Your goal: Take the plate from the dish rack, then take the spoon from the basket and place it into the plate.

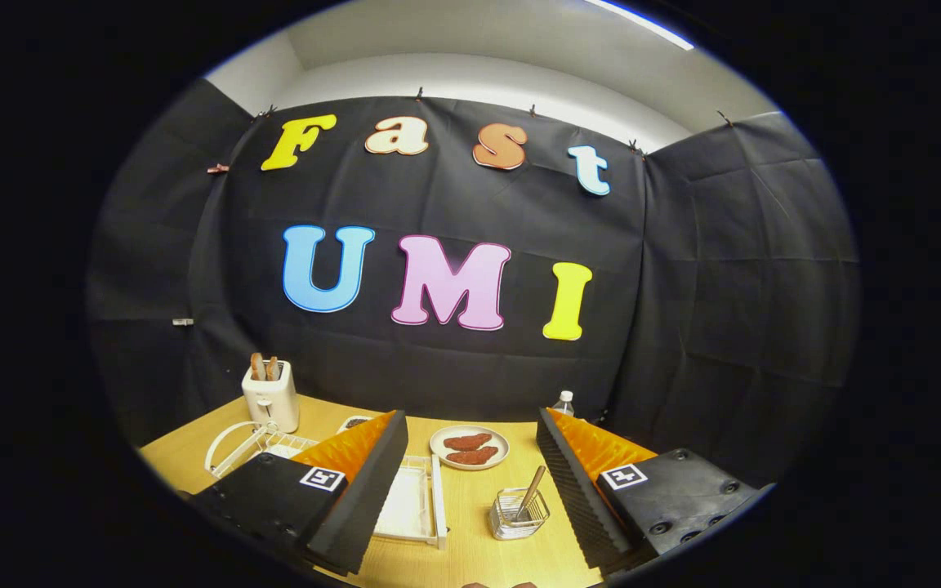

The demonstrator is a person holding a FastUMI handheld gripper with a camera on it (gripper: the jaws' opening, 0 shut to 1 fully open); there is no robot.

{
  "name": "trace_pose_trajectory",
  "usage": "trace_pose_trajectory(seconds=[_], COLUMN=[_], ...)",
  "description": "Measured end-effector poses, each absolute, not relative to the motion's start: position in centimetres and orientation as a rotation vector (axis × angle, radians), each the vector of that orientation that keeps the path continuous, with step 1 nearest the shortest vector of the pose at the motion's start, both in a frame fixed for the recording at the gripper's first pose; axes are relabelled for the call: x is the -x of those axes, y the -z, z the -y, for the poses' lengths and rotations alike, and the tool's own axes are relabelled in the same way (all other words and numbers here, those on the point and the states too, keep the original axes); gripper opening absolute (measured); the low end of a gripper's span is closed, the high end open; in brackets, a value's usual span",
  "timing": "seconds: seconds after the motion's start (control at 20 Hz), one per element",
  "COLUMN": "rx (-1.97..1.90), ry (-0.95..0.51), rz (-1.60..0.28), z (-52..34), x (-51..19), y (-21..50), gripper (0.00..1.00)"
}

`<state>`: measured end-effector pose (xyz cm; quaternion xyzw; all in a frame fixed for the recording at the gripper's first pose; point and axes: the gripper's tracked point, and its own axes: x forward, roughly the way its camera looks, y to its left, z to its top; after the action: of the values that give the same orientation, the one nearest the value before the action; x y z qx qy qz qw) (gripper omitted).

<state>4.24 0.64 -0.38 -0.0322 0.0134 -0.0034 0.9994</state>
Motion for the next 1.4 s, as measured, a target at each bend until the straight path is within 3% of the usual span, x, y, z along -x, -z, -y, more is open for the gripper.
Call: trace_pose_trajectory(seconds=[0.45,1.0,1.4], rx=[0.161,0.223,0.148], ry=[-0.080,-0.029,-0.017], rz=[-0.104,-0.409,-0.618], z=[-8.8,-11.4,-12.6], x=[-11.6,-17.4,-17.7], y=[2.8,16.4,21.9], gripper=[0.97,0.94,0.47])
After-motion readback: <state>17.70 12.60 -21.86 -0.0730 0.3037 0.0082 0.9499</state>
